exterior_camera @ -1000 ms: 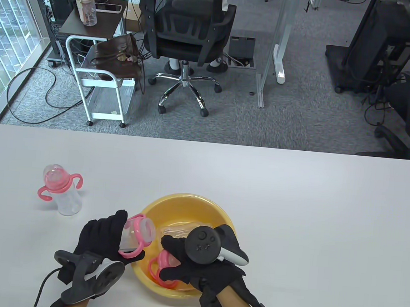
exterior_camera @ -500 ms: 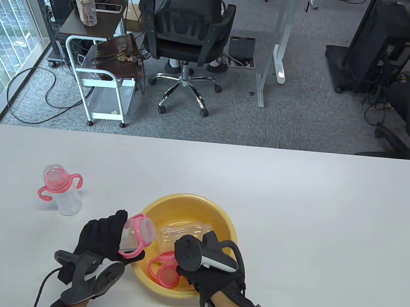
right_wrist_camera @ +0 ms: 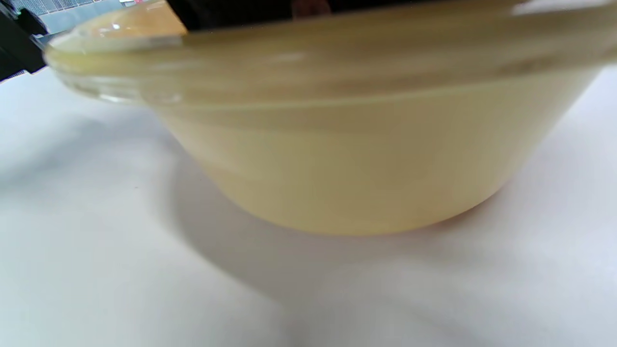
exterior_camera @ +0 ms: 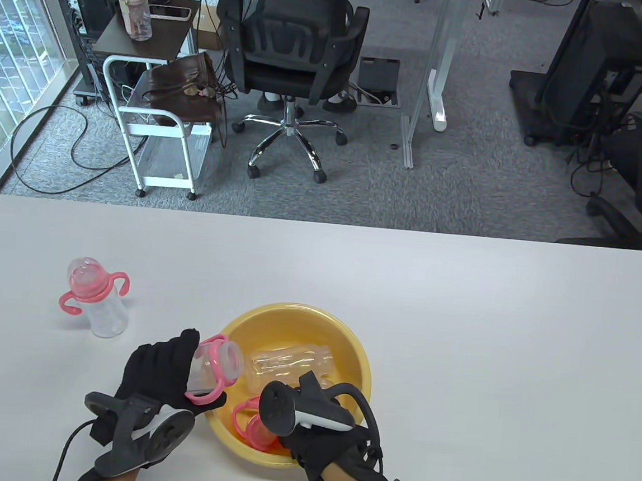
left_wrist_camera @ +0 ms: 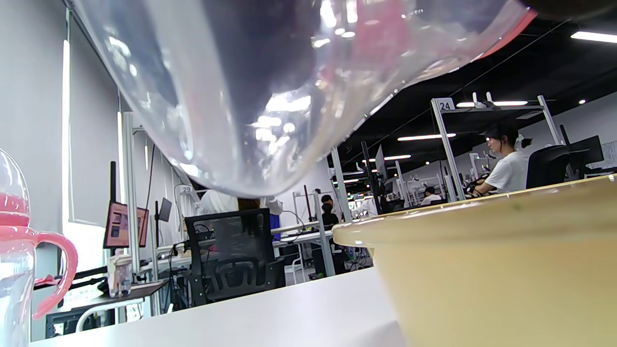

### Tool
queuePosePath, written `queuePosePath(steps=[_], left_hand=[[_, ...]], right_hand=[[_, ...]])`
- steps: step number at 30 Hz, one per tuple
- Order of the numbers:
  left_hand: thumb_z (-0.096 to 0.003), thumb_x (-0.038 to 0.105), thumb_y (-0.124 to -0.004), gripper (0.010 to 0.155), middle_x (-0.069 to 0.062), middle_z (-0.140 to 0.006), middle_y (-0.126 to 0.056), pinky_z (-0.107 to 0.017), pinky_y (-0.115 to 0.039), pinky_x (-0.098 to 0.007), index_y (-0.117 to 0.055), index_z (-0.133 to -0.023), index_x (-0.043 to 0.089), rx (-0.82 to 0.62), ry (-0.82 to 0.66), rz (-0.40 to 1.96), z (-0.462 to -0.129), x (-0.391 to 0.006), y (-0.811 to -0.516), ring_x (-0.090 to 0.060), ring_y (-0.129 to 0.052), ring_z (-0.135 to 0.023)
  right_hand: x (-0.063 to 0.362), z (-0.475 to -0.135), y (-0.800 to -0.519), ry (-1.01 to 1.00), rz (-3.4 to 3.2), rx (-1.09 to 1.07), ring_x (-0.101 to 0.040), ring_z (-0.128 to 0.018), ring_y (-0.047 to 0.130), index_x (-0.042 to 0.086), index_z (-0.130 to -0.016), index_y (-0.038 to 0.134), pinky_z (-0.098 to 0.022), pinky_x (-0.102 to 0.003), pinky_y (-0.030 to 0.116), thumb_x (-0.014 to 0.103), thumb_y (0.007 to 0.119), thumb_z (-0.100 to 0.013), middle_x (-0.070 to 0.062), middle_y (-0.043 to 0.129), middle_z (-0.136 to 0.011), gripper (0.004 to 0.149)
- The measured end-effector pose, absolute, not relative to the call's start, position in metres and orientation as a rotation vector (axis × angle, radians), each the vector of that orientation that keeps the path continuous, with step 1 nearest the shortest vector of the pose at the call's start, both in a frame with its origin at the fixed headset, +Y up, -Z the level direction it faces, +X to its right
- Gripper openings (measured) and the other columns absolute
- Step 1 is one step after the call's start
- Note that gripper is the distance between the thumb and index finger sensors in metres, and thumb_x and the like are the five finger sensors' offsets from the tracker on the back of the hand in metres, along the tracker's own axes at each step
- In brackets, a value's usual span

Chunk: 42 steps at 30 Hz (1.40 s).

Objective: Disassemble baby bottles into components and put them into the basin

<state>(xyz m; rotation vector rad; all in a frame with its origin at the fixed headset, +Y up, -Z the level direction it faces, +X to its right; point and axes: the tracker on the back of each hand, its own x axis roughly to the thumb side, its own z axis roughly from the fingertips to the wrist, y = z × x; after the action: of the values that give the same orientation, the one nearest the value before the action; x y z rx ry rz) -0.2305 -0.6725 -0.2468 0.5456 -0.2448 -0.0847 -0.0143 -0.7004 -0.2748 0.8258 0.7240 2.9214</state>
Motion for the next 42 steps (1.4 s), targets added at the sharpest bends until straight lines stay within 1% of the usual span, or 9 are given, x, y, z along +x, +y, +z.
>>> queuePosePath(steps=[5, 9, 13, 15, 17, 22, 26, 29, 42], left_hand=[[-0.0293, 0.079, -0.063, 0.103, -0.010, -0.090, -0.086, -0.066, -0.077, -0.052, -0.053, -0.107, 0.011, 0.544, -0.247, -0.088, -0.247, -0.230, -0.673, -0.027, -0.100, -0.076], [-0.0292, 0.079, -0.063, 0.103, -0.010, -0.090, -0.086, -0.066, -0.077, -0.052, -0.054, -0.107, 0.011, 0.545, -0.250, -0.089, -0.247, -0.230, -0.673, -0.027, -0.100, -0.076], [-0.0290, 0.079, -0.063, 0.103, -0.010, -0.091, -0.086, -0.066, -0.078, -0.052, -0.053, -0.107, 0.012, 0.556, -0.271, -0.096, -0.244, -0.225, -0.671, -0.027, -0.100, -0.076], [-0.0288, 0.079, -0.063, 0.103, -0.010, -0.091, -0.086, -0.066, -0.077, -0.052, -0.053, -0.107, 0.012, 0.562, -0.295, -0.094, -0.242, -0.222, -0.670, -0.027, -0.100, -0.076], [-0.0283, 0.079, -0.062, 0.103, -0.009, -0.091, -0.085, -0.067, -0.077, -0.052, -0.053, -0.107, 0.013, 0.557, -0.332, -0.086, -0.240, -0.218, -0.668, -0.026, -0.100, -0.077], [-0.0274, 0.079, -0.062, 0.104, -0.009, -0.091, -0.085, -0.067, -0.077, -0.052, -0.053, -0.107, 0.013, 0.565, -0.427, -0.070, -0.234, -0.208, -0.666, -0.026, -0.100, -0.077], [-0.0271, 0.079, -0.062, 0.104, -0.009, -0.092, -0.085, -0.068, -0.077, -0.051, -0.052, -0.107, 0.013, 0.574, -0.455, -0.081, -0.230, -0.202, -0.664, -0.025, -0.100, -0.078], [-0.0270, 0.079, -0.062, 0.104, -0.009, -0.092, -0.085, -0.068, -0.077, -0.051, -0.052, -0.107, 0.014, 0.573, -0.457, -0.079, -0.230, -0.203, -0.664, -0.025, -0.099, -0.078], [-0.0272, 0.079, -0.062, 0.104, -0.009, -0.091, -0.085, -0.067, -0.077, -0.052, -0.053, -0.107, 0.013, 0.573, -0.412, -0.065, -0.234, -0.212, -0.664, -0.026, -0.100, -0.078]], right_hand=[[-0.012, -0.276, -0.692, 0.683, 2.878, 0.808, -0.054, -0.087, 0.080, 0.008, -0.115, 0.050, -0.064, -0.064, 0.070, 0.030, 0.079, -0.058, -0.031, 0.059, -0.109, 0.068], [-0.004, -0.278, -0.672, 0.480, 2.796, 0.782, -0.054, -0.088, 0.078, 0.007, -0.115, 0.048, -0.064, -0.065, 0.068, 0.034, 0.079, -0.057, -0.032, 0.057, -0.109, 0.071], [0.003, -0.274, -0.649, 0.090, 2.591, 0.893, -0.058, -0.099, 0.063, 0.008, -0.117, 0.038, -0.071, -0.075, 0.050, 0.036, 0.080, -0.056, -0.032, 0.044, -0.114, 0.079], [0.004, -0.271, -0.643, -0.036, 2.483, 0.968, -0.058, -0.103, 0.056, 0.009, -0.117, 0.034, -0.073, -0.078, 0.038, 0.035, 0.080, -0.056, -0.032, 0.039, -0.115, 0.081], [0.003, -0.268, -0.640, -0.105, 2.414, 1.025, -0.058, -0.106, 0.052, 0.010, -0.117, 0.030, -0.073, -0.079, 0.034, 0.035, 0.081, -0.055, -0.031, 0.036, -0.116, 0.084], [-0.002, -0.261, -0.640, -0.124, 2.431, 1.176, -0.057, -0.109, 0.043, 0.013, -0.117, 0.018, -0.074, -0.079, 0.031, 0.042, 0.083, -0.051, -0.030, 0.031, -0.118, 0.097], [-0.007, -0.259, -0.642, -0.084, 2.436, 1.221, -0.058, -0.109, 0.041, 0.012, -0.116, 0.013, -0.073, -0.079, 0.032, 0.044, 0.082, -0.051, -0.029, 0.030, -0.118, 0.100], [-0.006, -0.259, -0.642, -0.121, 2.413, 1.216, -0.056, -0.108, 0.049, 0.011, -0.116, 0.017, -0.073, -0.079, 0.037, 0.042, 0.083, -0.051, -0.026, 0.040, -0.116, 0.098], [0.002, -0.264, -0.640, -0.132, 2.362, 1.134, -0.056, -0.104, 0.054, 0.015, -0.117, 0.030, -0.074, -0.078, 0.039, 0.044, 0.084, -0.051, -0.026, 0.043, -0.114, 0.090]])
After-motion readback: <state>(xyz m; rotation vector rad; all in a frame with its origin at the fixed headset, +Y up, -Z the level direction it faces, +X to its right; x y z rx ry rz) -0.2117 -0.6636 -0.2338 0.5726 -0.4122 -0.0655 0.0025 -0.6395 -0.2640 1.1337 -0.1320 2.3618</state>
